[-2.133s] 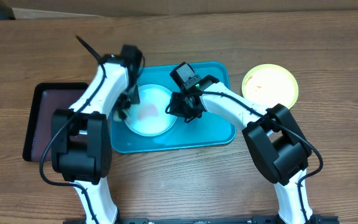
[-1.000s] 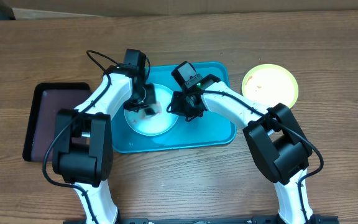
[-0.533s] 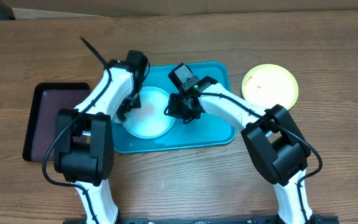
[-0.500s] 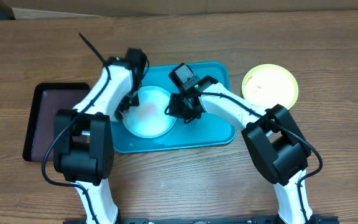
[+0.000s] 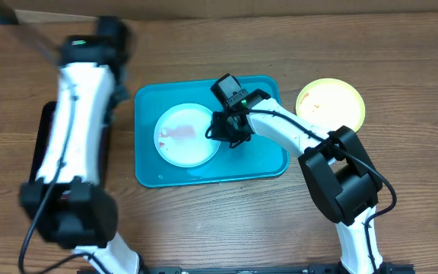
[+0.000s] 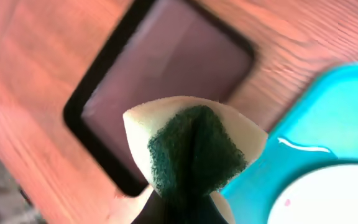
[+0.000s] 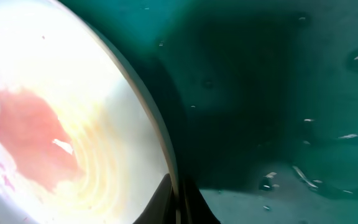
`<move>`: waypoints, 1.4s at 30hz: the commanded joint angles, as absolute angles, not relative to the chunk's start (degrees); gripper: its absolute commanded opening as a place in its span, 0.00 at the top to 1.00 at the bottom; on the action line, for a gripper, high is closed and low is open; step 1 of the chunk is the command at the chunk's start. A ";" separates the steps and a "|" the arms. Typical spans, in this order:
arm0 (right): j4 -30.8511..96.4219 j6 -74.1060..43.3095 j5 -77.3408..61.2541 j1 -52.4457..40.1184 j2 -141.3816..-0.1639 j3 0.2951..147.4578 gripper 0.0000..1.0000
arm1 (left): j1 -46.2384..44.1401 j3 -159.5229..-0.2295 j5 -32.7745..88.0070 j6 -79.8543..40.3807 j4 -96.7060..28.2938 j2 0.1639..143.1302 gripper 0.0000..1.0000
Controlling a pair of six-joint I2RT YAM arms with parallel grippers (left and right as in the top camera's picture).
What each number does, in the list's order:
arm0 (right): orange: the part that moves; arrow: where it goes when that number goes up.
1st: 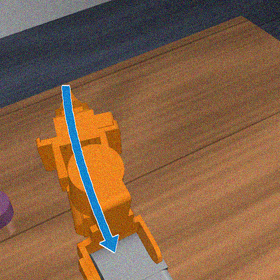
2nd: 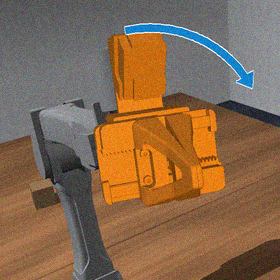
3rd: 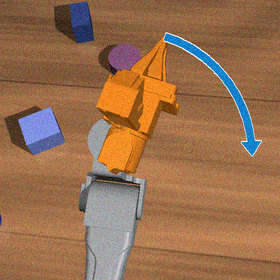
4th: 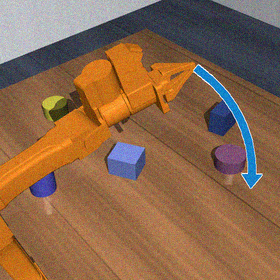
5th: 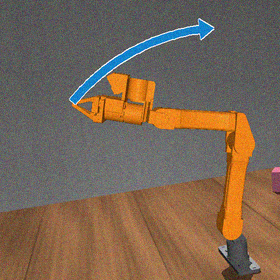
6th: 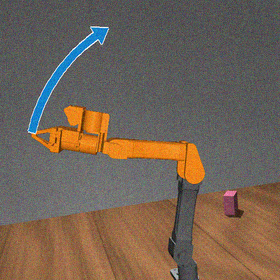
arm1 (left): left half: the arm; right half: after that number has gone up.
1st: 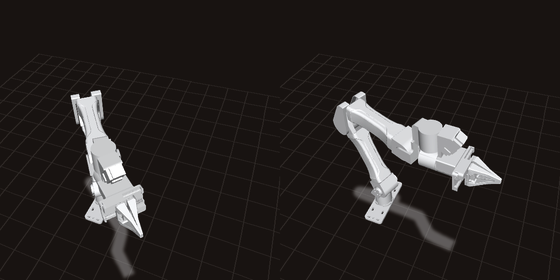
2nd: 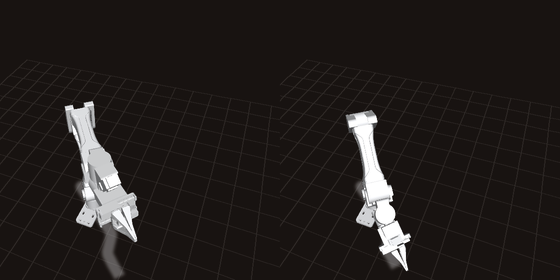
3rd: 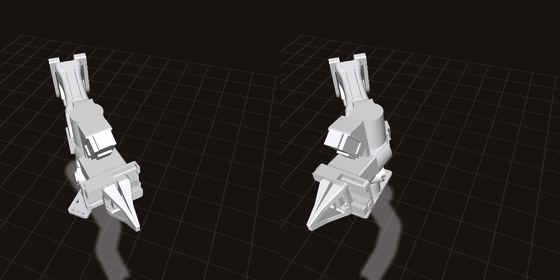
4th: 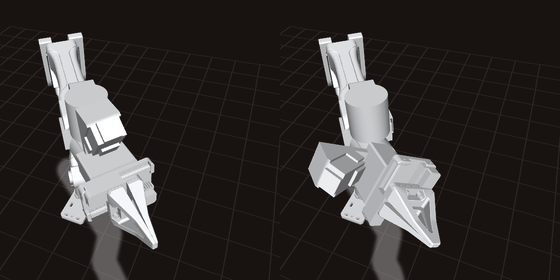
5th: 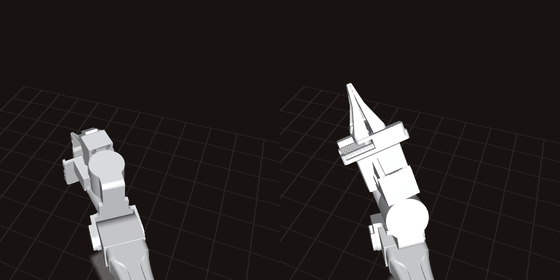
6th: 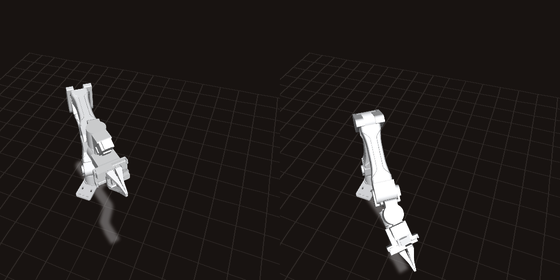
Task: Clean dirty plates on tray and stack at the side
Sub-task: 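Lift the white plate with the right gripper and stack it on the yellow plate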
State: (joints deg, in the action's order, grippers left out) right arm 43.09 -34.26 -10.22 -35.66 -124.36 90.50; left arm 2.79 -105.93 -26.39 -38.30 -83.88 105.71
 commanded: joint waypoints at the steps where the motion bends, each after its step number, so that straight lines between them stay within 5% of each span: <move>1: 43.88 -30.39 -8.32 -35.79 -120.64 94.11 0.96 | 10.26 -106.91 -18.79 -40.32 -85.80 104.25 0.95; 10: 52.49 -23.00 13.89 -42.02 -113.38 103.37 0.96 | 22.41 -101.45 -14.83 -40.42 -86.32 104.33 0.96; 25: 52.40 -3.55 74.81 -59.37 -112.22 107.66 0.96 | 24.10 -87.88 -13.89 -40.51 -74.52 104.36 0.96; 42: 47.13 8.36 83.85 -62.04 -112.22 107.66 0.96 | 24.14 -87.37 -13.85 -40.47 -74.19 104.36 0.95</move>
